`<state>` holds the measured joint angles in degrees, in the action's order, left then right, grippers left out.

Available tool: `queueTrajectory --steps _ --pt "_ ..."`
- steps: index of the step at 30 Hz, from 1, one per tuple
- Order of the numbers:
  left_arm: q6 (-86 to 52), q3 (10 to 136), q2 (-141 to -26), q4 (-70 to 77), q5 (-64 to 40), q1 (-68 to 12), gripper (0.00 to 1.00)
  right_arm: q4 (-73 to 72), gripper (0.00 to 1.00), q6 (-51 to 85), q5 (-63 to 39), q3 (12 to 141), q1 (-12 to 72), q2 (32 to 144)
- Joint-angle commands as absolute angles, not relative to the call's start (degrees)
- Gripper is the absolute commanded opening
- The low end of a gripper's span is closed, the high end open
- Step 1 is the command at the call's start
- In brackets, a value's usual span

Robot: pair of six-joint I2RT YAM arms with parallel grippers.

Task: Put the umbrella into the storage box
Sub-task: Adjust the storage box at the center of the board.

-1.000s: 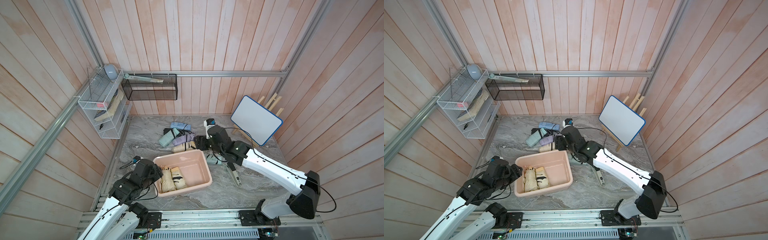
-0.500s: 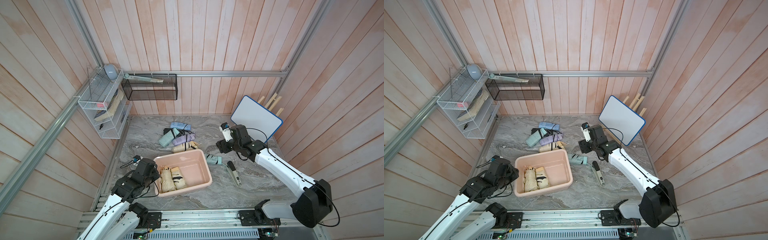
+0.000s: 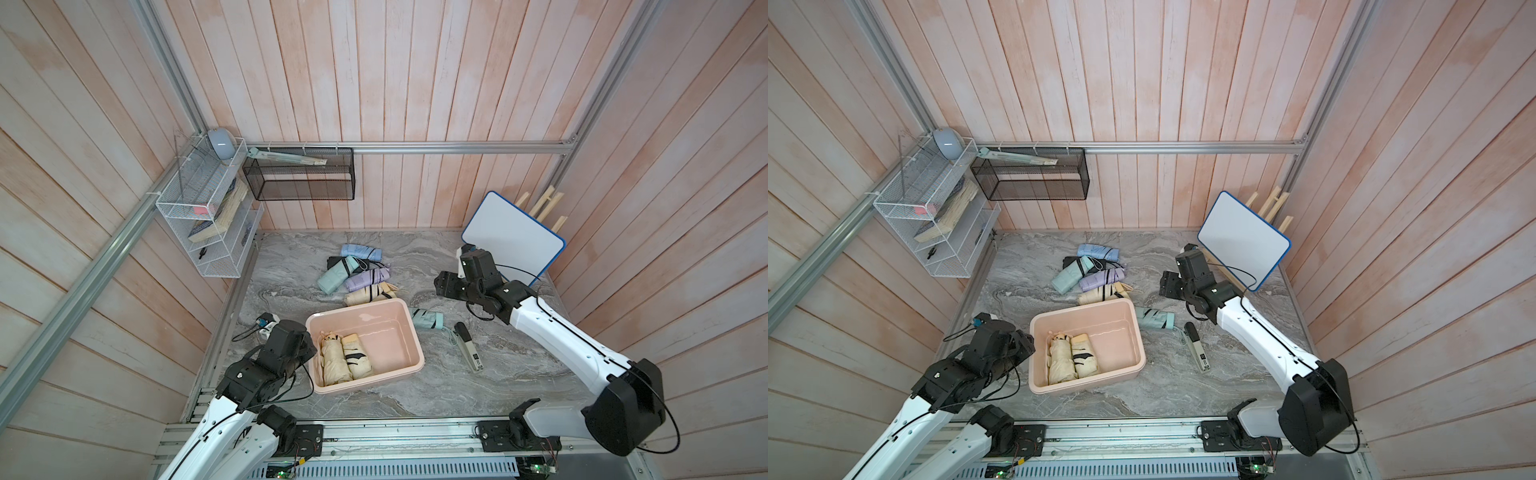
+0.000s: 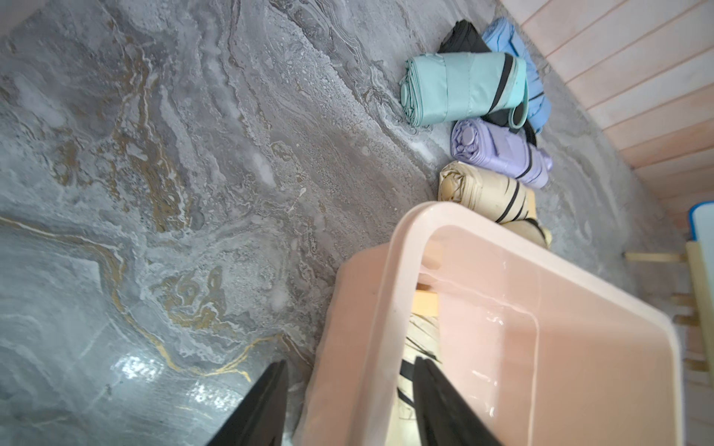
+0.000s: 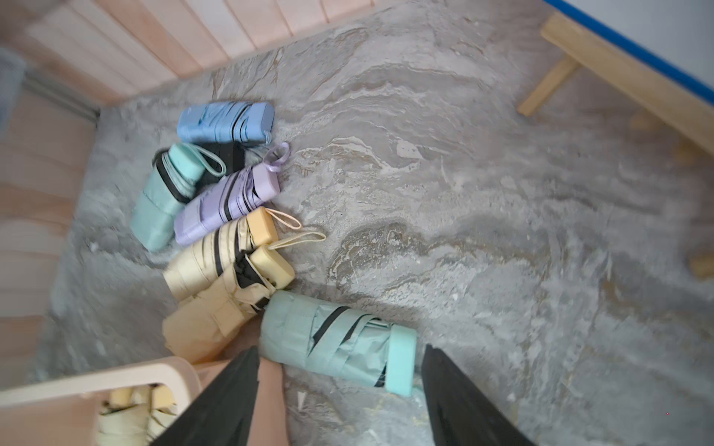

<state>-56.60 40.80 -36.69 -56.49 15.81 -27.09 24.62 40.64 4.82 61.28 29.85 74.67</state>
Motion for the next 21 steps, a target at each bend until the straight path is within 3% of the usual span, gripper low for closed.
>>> queueTrajectory --steps 1,4,9,21 --pt "-55.1 42.7 -36.9 -57.2 17.4 -26.9 0.69 22.0 0.73 67.0 8.1 57.0 31.3 71.4" --pt "-54.2 43.8 -36.6 -56.6 17.3 -26.8 0.77 22.2 0.73 85.7 8.7 54.0 33.1 70.6" --pt "-53.8 45.1 -35.9 -55.9 17.4 -26.8 0.81 25.0 0.76 103.2 8.6 54.4 36.1 73.1" --pt "-53.8 46.3 -35.8 -55.8 18.0 -26.9 0.83 25.6 0.80 117.1 -2.3 59.3 38.1 86.1"
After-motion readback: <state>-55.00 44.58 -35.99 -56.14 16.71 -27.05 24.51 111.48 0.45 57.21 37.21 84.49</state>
